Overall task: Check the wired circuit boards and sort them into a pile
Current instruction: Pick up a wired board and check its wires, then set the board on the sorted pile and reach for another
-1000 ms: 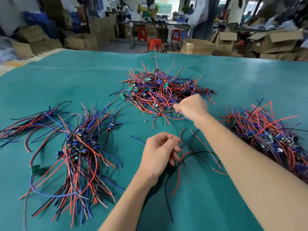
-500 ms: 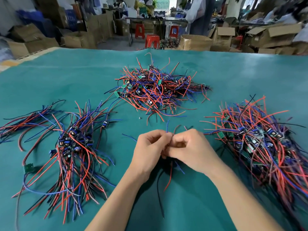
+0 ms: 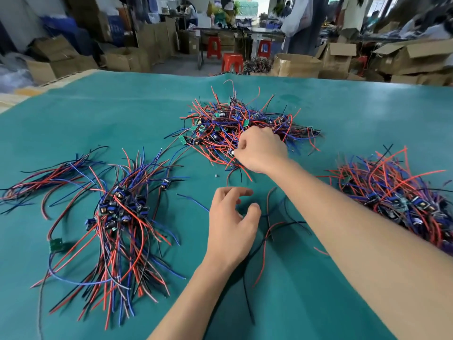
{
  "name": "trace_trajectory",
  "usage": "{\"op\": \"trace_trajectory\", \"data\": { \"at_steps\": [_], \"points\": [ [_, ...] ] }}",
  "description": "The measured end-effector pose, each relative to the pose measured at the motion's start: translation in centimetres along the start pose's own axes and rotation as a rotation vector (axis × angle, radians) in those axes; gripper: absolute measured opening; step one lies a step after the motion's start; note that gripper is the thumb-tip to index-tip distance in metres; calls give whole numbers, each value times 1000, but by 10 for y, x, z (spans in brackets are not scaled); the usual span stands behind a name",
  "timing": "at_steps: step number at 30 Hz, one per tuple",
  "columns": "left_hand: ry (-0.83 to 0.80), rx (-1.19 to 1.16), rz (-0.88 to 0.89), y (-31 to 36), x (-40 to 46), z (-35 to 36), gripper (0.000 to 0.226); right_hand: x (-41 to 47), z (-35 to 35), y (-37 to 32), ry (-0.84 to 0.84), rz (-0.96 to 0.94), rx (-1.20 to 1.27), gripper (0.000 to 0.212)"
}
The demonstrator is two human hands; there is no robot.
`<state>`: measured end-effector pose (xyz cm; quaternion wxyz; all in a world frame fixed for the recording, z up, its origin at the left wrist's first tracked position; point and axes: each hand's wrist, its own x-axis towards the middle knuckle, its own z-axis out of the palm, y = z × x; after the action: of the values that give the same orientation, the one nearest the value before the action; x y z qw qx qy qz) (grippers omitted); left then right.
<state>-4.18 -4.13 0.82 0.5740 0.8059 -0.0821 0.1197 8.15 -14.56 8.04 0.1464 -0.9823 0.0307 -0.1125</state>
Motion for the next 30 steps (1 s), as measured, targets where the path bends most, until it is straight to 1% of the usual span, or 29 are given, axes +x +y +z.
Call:
{"op": "trace_trajectory", "data": {
  "at_steps": [1,3,4,6,7,8,9,12,15,17,20,23,25,27,30],
  "points": [
    [0,-3,-7,-1,1,-1,19,5,8,-4,-12,12,-49,23],
    [1,-14,-11,0,1,-1,17,9,23,-8,-7,33,-87,23],
    [1,-22,-12,0,1,-1,17,10,29,-7,10,53,-61,20],
    [3,-34,-15,0,1,-1,17,11,34,-2,45,121,71,11],
    [4,-35,-17,0,2,-1,17,11,34,2,60,149,128,10],
    [6,-31,-18,0,2,-1,17,9,33,6,66,165,161,14],
    [4,-27,-21,1,2,-1,17,6,31,10,60,162,175,17],
    [1,-17,-23,2,1,0,17,-4,27,14,5,79,152,16],
    [5,-25,-29,3,1,-1,18,-8,30,7,-59,-18,83,27],
    [3,-25,-39,3,1,-2,19,-7,33,1,-58,-14,47,22],
    [1,-10,-48,2,2,-3,18,-4,34,1,-84,2,66,5],
    [8,-4,-54,2,2,-2,18,-1,27,9,-125,-19,103,11],
    [12,-7,-57,2,3,-3,18,1,19,19,-96,-38,201,7],
    [14,-5,-63,2,3,-3,18,0,10,30,-45,-19,380,4],
    [17,-11,-81,3,2,-3,19,-9,-3,45,-24,60,744,16]
  ]
}}
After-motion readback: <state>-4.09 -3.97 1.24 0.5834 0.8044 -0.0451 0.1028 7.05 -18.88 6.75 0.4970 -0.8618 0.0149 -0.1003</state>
